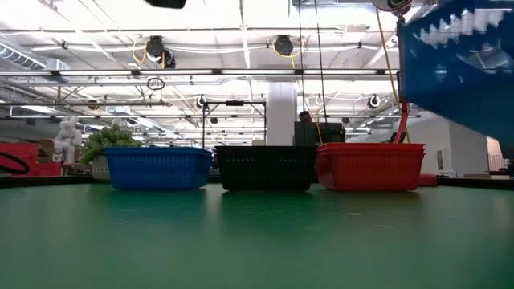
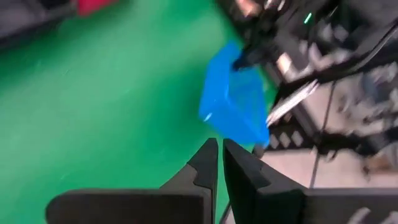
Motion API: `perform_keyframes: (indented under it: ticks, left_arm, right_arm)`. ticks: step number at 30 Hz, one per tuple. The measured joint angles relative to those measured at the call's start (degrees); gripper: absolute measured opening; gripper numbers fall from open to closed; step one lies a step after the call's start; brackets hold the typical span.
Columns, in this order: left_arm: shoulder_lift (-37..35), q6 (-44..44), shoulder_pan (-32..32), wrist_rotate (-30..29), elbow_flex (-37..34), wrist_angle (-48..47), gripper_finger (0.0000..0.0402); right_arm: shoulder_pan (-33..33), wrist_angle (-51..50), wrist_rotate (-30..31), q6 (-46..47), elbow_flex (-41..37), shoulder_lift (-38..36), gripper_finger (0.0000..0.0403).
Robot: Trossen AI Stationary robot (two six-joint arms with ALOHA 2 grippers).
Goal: Stack baskets by color
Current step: Stack the bottom blue bin on the top stacked blue bins
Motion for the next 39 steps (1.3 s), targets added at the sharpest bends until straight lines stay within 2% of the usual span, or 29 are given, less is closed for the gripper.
perform_keyframes:
  ticks: [4,8,13,16,23,30,34,39]
  left_arm:
    - [0.0,3.4,-0.5,-6.7,0.0,7.6,0.0043]
    - [0.0,6.7,-0.2,-10.9,0.0,13.3,0.0103]
    - [0.1,10.9,-0.1,-16.5,4.3,9.9,0.0188]
    - [0.2,12.5,0.0,-20.0,7.1,7.5,0.0215]
    - [1.1,15.9,0.1,-22.8,8.2,5.6,0.0223]
    - [5.1,33.3,0.7,-25.9,8.2,8.6,0.0223]
    - [7.3,37.8,1.6,-28.4,8.2,11.3,0.0224]
    - [8.9,37.4,3.4,-28.6,8.2,12.8,0.0224]
  right_arm:
    - [-2.1,-0.6,5.1,-3.7,0.0,-3.3,0.0003]
    - [-5.3,-1.3,7.5,-8.3,0.0,-6.3,0.0003]
    - [-9.3,-1.4,7.6,-13.7,0.0,-8.2,0.0002]
    - [-11.3,-1.4,8.2,-16.1,0.0,-8.6,0.0002]
    - [-14.6,-1.4,18.2,-13.9,0.0,-8.6,0.0002]
    - [-16.6,1.7,27.6,-14.0,0.0,-8.6,0.0002]
    - [-17.6,1.3,30.5,-14.4,0.0,-8.6,0.0002]
    - [-19.4,1.0,31.7,-15.2,0.0,-8.5,0.0002]
